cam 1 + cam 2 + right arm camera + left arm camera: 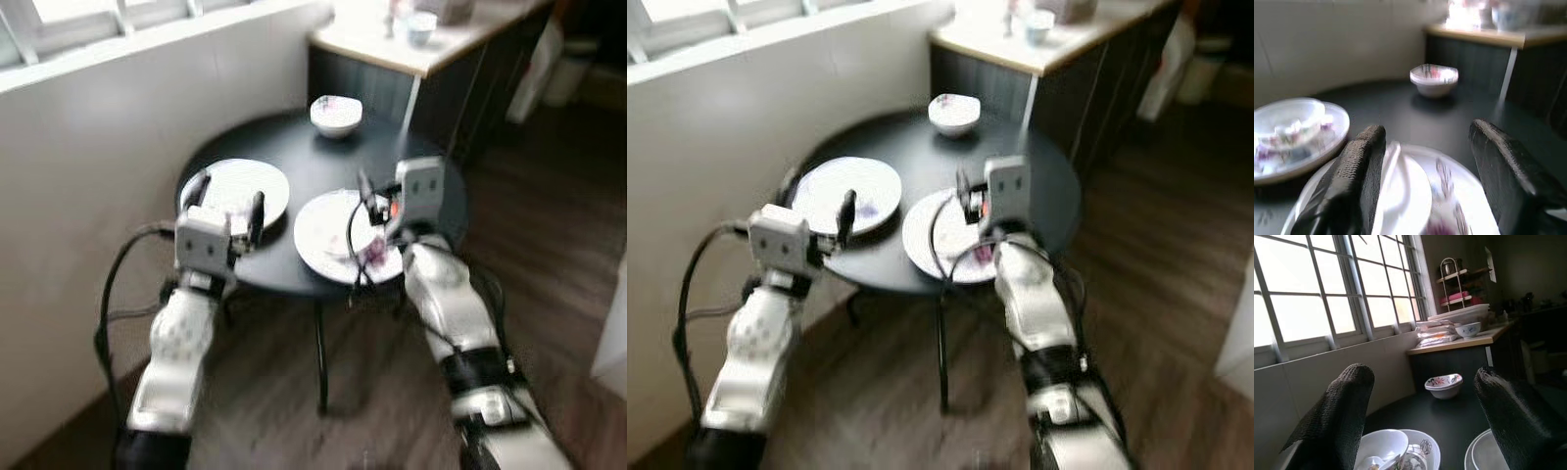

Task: Kitchen organization

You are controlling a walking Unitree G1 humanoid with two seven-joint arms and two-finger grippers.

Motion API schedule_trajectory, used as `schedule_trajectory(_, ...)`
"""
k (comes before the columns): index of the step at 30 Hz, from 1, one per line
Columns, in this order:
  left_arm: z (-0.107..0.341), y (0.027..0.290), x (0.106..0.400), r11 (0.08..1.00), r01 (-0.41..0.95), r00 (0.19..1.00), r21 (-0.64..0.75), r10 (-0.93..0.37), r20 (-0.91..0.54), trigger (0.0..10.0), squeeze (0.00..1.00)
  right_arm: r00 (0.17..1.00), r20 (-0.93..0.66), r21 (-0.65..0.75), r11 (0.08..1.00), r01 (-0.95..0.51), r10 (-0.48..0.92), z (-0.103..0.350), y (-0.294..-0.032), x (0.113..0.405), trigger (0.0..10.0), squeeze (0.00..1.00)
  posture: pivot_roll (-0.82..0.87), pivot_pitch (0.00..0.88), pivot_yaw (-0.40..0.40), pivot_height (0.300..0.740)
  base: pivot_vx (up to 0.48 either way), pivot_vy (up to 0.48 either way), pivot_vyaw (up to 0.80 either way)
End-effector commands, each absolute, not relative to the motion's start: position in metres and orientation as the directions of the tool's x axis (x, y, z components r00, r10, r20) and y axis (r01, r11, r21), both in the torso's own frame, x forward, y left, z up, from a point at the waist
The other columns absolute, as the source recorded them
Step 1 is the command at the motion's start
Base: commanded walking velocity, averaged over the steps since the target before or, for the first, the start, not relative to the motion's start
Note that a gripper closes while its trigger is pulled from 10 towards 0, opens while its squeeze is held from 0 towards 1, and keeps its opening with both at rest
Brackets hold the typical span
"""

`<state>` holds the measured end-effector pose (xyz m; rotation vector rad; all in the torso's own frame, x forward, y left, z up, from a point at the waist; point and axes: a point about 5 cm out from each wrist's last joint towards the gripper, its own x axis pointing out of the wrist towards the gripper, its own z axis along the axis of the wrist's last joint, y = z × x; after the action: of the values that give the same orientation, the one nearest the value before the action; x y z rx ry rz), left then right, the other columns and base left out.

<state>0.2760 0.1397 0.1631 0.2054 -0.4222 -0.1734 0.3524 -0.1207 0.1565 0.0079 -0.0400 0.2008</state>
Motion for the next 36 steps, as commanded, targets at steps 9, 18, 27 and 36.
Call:
schedule_trajectory(9, 0.162, 0.145, 0.278, 0.962, 0.107, 0.907, 0.252, -0.198, 0.372, 10.0, 0.0, 0.971, -0.131, 0.116, 0.976, -0.186, 0.201, 0.149, -0.136, 0.377, 10.0, 0.0, 0.01, 0.0, -0.035, 0.74, 0.0, 0.0, 0.0)
schedule_trajectory(18, 0.162, 0.147, 0.277, 0.969, 0.104, 0.91, 0.226, -0.184, 0.371, 10.0, 0.0, 0.964, 0.016, 0.004, 0.964, -0.266, 0.266, 0.167, -0.116, 0.372, 10.0, 0.0, 0.01, 0.0, -0.035, 0.74, 0.0, 0.0, 0.0)
schedule_trajectory(27, 0.159, 0.145, 0.278, 0.966, 0.114, 0.914, 0.232, -0.194, 0.356, 10.0, 0.0, 0.94, 0.097, -0.117, 0.942, -0.316, 0.327, 0.164, -0.106, 0.355, 10.0, 0.0, 0.0, 0.0, -0.031, 0.74, 0.0, 0.297, 0.0)
schedule_trajectory(36, 0.159, 0.146, 0.277, 0.963, 0.109, 0.911, 0.248, -0.196, 0.362, 10.0, 0.0, 0.933, 0.125, -0.146, 0.936, -0.319, 0.337, 0.162, -0.101, 0.348, 10.0, 0.0, 0.01, 0.0, -0.029, 0.74, 0.0, 0.201, 0.0)
